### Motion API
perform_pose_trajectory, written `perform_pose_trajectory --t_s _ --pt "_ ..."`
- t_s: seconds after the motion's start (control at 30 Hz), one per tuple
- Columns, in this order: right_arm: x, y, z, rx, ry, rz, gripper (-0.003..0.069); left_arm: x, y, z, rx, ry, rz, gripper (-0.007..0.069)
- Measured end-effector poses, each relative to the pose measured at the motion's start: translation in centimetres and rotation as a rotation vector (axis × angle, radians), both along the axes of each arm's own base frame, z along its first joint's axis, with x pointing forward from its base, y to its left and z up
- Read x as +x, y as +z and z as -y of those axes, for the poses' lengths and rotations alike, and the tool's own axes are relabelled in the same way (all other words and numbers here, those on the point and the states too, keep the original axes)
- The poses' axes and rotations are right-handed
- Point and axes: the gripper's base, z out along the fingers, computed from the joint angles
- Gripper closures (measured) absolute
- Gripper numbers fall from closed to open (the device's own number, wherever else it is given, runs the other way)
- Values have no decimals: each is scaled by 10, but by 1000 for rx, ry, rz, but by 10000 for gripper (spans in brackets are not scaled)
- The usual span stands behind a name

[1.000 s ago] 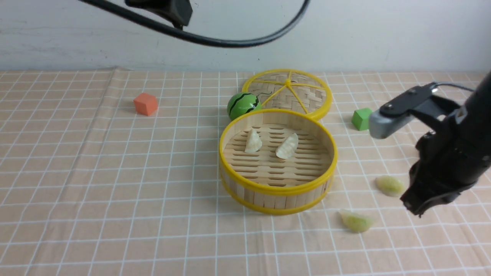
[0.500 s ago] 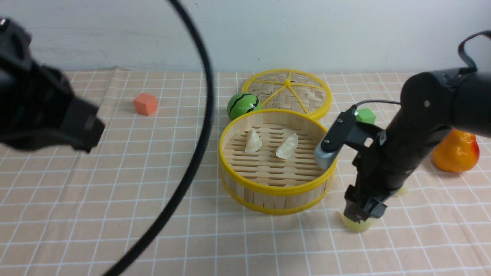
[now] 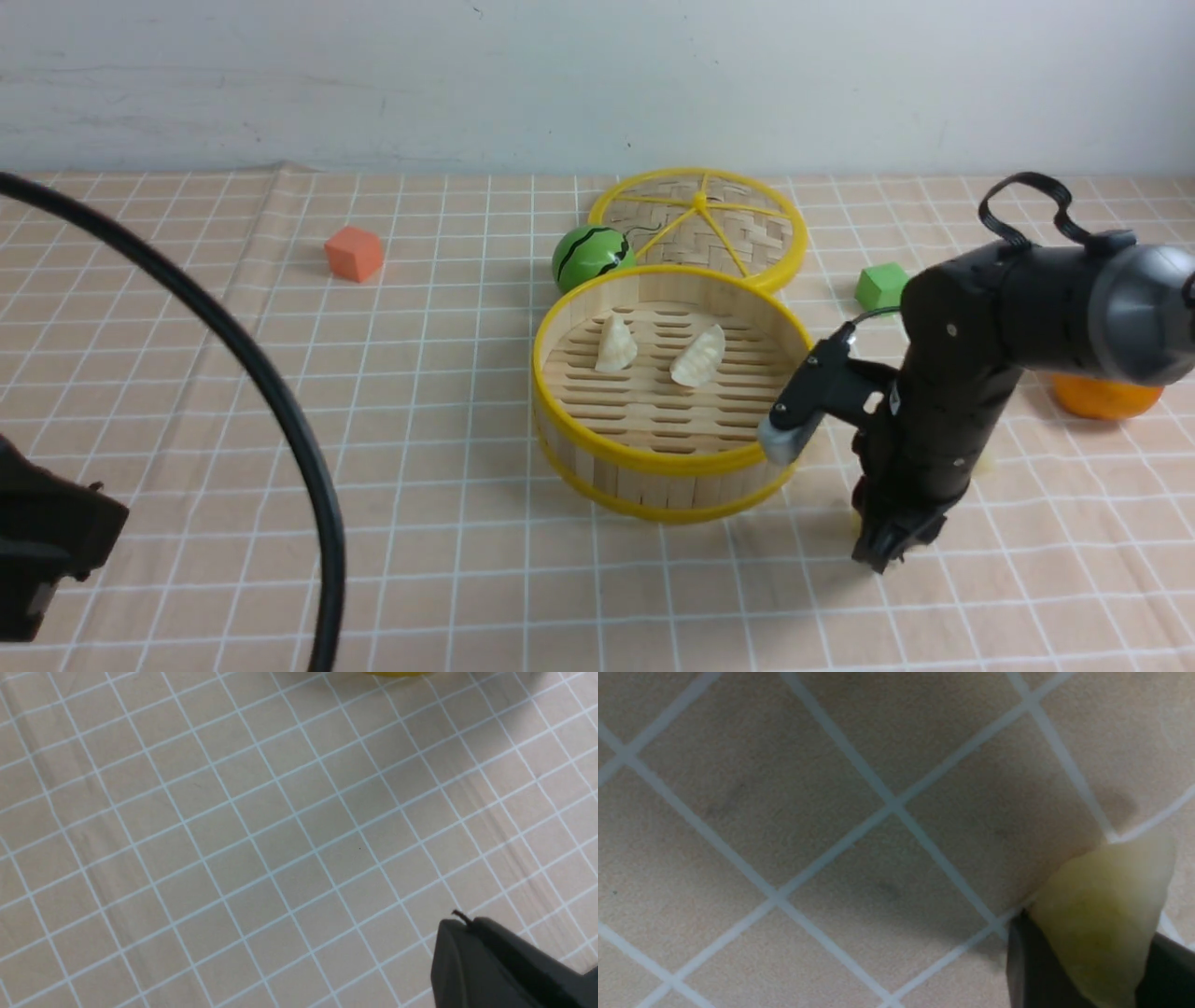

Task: Put the dumplings into the steamer on the table with the brown tablecloth.
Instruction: 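Place the dumpling in the bamboo steamer basket with the right gripper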

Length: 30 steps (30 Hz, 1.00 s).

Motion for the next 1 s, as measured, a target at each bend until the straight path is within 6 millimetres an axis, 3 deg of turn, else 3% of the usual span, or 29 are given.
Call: perform_pose_trajectory --t_s 0.17,0.2,0.27,0.4,0.43,0.5,0.63,0.77,0.9,1.0 --pt "4 56 -18 101 -90 57 453 1 0 -2 18 8 11 638" --pt "4 59 -20 109 -90 60 453 1 0 -2 18 8 11 638" --pt "8 92 -42 227 -134 103 453 0 0 -1 13 6 9 638" --pt "14 106 -69 300 -125 135 453 0 0 -1 11 5 8 638" --pt "19 101 -85 311 -122 130 453 0 0 -1 11 5 8 638" --pt "24 95 -94 312 -126 130 453 0 0 -1 11 5 8 638" --pt "43 61 -125 312 -187 107 453 0 0 -1 11 5 8 638" --pt "56 41 -134 317 -260 90 453 0 0 -1 10 5 7 638" --pt "65 23 -138 300 -300 77 363 0 0 -1 10 5 7 638" --pt "66 21 -139 305 -320 74 221 0 0 -1 10 5 7 638"
